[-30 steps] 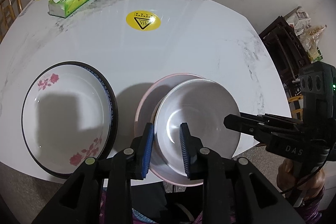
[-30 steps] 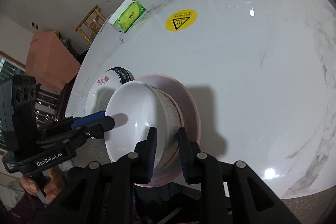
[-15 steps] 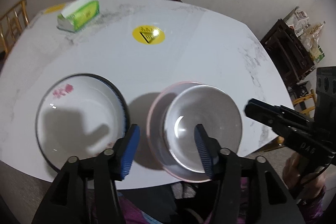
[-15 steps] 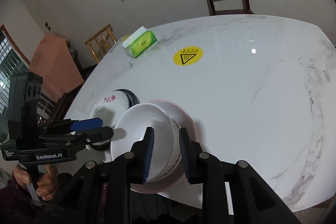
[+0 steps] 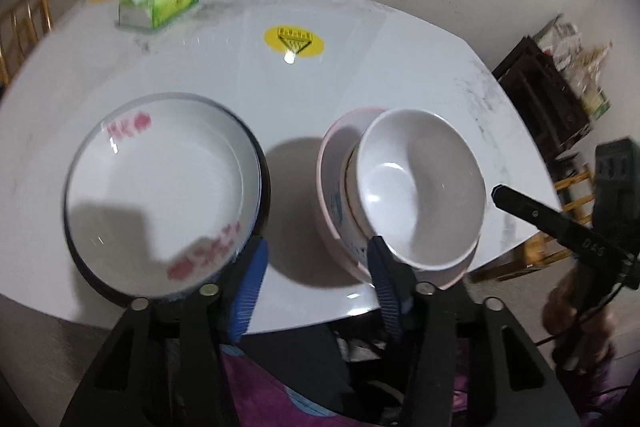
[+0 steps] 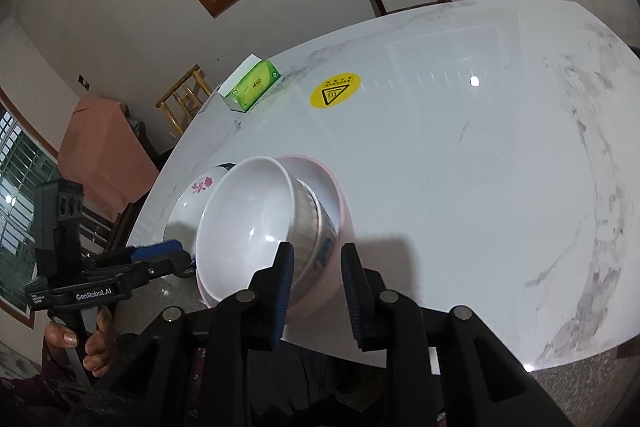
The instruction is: Organize plates and bowls
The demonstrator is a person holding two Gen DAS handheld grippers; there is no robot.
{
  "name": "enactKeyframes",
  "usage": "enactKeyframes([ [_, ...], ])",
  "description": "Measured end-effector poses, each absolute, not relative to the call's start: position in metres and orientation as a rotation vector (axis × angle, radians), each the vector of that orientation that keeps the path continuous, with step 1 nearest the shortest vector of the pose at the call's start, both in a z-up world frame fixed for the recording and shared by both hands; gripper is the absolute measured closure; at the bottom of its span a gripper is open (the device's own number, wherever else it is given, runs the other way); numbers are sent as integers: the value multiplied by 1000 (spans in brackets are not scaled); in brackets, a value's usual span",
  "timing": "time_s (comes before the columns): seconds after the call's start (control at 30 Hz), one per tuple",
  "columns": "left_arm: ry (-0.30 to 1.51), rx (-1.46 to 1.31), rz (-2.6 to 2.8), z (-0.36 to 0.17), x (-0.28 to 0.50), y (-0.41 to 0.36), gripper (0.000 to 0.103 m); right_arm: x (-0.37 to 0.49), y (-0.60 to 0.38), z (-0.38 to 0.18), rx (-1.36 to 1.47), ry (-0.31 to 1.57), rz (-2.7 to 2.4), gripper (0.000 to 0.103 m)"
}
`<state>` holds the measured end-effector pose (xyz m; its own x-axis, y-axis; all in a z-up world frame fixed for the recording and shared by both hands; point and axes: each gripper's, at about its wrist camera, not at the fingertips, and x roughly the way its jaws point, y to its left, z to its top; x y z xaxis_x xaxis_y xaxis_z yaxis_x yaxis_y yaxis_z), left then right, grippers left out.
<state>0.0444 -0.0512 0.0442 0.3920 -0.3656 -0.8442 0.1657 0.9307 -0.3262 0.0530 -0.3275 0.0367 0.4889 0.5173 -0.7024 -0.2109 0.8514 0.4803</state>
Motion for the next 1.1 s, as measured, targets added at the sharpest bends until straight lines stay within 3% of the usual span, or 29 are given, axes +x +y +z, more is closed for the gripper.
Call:
enactKeyframes([
  [0.07, 1138, -256, -365, 40, 44, -47, 72, 52, -329, 35, 362, 965, 445, 78],
  [0.13, 1162, -317, -391, 34, 47, -43, 74, 51, -330, 34, 366, 967, 447, 78],
  [0.4, 1215, -459, -433, 22, 59, -36, 74, 54, -324, 31, 333, 989, 427, 78],
  [1.1, 1256, -405, -329, 24, 67, -54, 72, 86, -308, 16, 265, 1170, 331, 75],
])
